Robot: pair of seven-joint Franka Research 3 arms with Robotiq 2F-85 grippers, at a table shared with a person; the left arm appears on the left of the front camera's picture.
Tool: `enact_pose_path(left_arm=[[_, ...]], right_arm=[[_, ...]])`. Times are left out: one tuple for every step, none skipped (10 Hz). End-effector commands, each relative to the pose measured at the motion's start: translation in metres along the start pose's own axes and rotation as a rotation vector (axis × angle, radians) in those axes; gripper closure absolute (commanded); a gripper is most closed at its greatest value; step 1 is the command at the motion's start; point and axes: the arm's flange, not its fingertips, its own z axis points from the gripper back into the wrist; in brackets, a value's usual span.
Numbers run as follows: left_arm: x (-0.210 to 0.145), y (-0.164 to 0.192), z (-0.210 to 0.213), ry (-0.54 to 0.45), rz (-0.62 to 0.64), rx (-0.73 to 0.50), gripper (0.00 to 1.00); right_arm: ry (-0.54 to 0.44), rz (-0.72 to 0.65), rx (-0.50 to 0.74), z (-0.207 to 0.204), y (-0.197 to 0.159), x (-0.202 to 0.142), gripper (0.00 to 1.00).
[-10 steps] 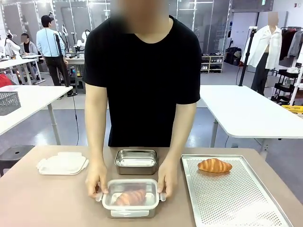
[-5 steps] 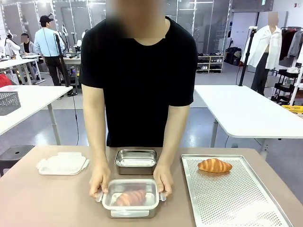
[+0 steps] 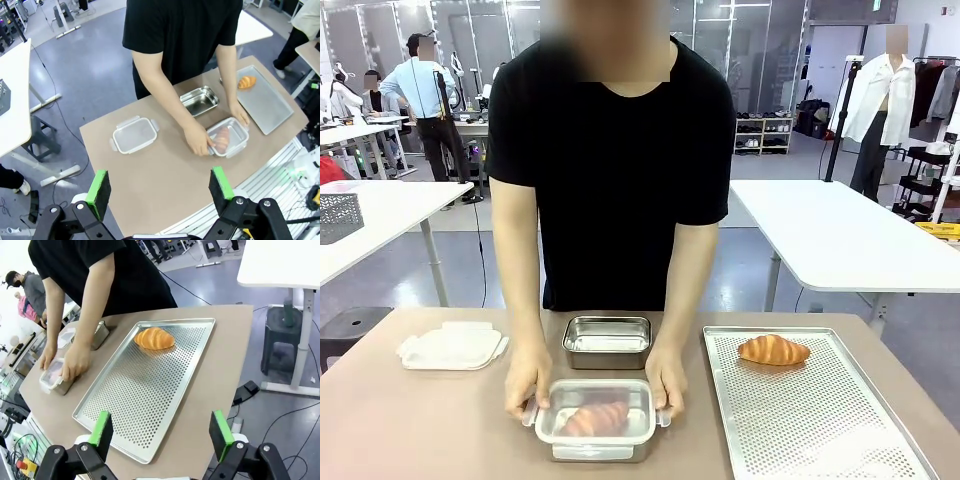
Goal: Place the bread into the airtight container.
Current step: Pick up a Butter Roll and place it into an empty Airtight Container.
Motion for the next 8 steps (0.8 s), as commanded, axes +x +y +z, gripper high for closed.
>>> enact_pose_path(left_arm=[[0.0020,-0.0005,0.0009,0.000,-0.002,0.002,0.00],[0.0020,-0.0005,0.0009,0.000,-0.002,0.002,0.00],[0.0020,-0.0005,0.0009,0.000,-0.002,0.002,0.00],[0.0020,-0.0005,0.0009,0.000,-0.002,0.002,0.00],[0.0020,-0.0005,0.0009,0.000,-0.002,0.002,0.00],[0.0020,-0.0005,0.0009,0.000,-0.002,0.002,0.00],[0.0020,-0.0005,0.0009,0.000,-0.002,0.002,0.00],[0.0020,-0.0005,0.0009,0.000,-0.002,0.002,0.00]], right_arm=[[-0.018,-0.009,0.001,-0.0011,-0.0007,0.0014,0.02],[-0.018,-0.009,0.001,-0.0011,-0.0007,0.0014,0.02],[-0.018,-0.009,0.001,-0.0011,-0.0007,0.0014,0.02],[-0.018,-0.009,0.001,-0.0011,-0.0007,0.0014,0.02],[-0.018,-0.009,0.001,-0.0011,-0.0007,0.0014,0.02],[-0.018,-0.009,0.001,-0.0011,-0.0007,0.0014,0.02],[-0.018,-0.009,0.001,-0.0011,-0.0007,0.0014,0.02],[-0.018,-0.009,0.001,-0.0011,-0.0007,0.0014,0.02]])
